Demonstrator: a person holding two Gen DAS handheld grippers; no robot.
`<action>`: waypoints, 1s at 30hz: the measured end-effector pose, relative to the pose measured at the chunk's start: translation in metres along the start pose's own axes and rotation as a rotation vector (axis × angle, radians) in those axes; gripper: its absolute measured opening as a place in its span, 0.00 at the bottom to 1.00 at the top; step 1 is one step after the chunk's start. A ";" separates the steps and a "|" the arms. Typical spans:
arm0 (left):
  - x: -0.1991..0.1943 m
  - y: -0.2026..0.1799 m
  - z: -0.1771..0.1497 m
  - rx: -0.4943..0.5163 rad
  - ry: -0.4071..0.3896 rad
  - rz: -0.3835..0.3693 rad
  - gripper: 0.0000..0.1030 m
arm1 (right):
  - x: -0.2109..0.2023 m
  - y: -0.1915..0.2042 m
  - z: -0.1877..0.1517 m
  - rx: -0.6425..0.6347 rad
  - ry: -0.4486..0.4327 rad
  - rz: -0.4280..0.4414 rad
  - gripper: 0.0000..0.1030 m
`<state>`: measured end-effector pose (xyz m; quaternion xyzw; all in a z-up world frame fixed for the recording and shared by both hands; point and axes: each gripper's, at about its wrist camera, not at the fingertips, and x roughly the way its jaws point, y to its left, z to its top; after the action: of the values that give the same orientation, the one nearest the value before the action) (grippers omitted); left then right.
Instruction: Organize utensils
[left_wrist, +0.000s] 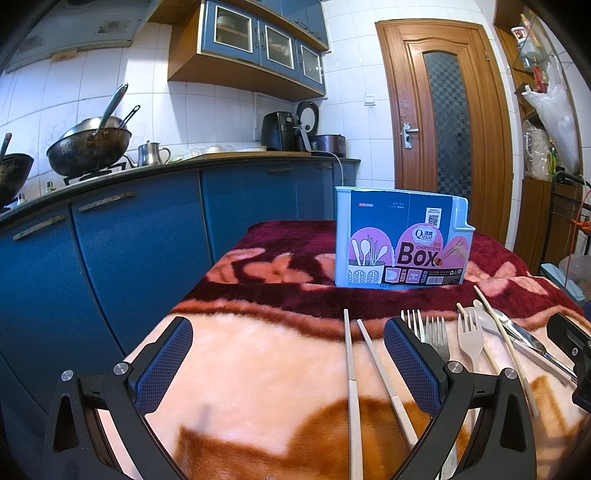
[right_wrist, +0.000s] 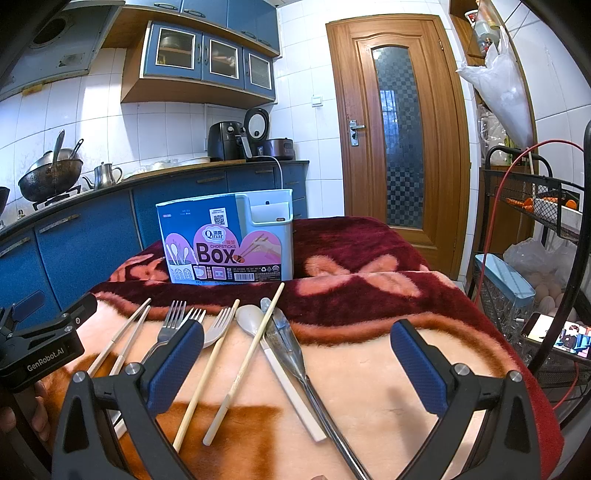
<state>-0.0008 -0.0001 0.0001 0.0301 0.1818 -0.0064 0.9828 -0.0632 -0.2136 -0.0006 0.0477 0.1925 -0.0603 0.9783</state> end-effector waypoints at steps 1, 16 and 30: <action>0.000 0.000 0.000 0.000 0.000 0.000 1.00 | 0.000 0.000 0.000 0.000 0.000 0.000 1.00; 0.000 0.000 0.000 0.000 -0.001 0.000 1.00 | 0.000 0.000 0.000 -0.001 0.000 -0.001 1.00; -0.001 0.006 0.003 -0.005 0.013 -0.003 1.00 | 0.001 0.001 0.000 -0.003 0.010 -0.003 1.00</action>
<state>-0.0006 0.0054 0.0037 0.0272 0.1885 -0.0072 0.9817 -0.0622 -0.2130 -0.0012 0.0463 0.1977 -0.0612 0.9773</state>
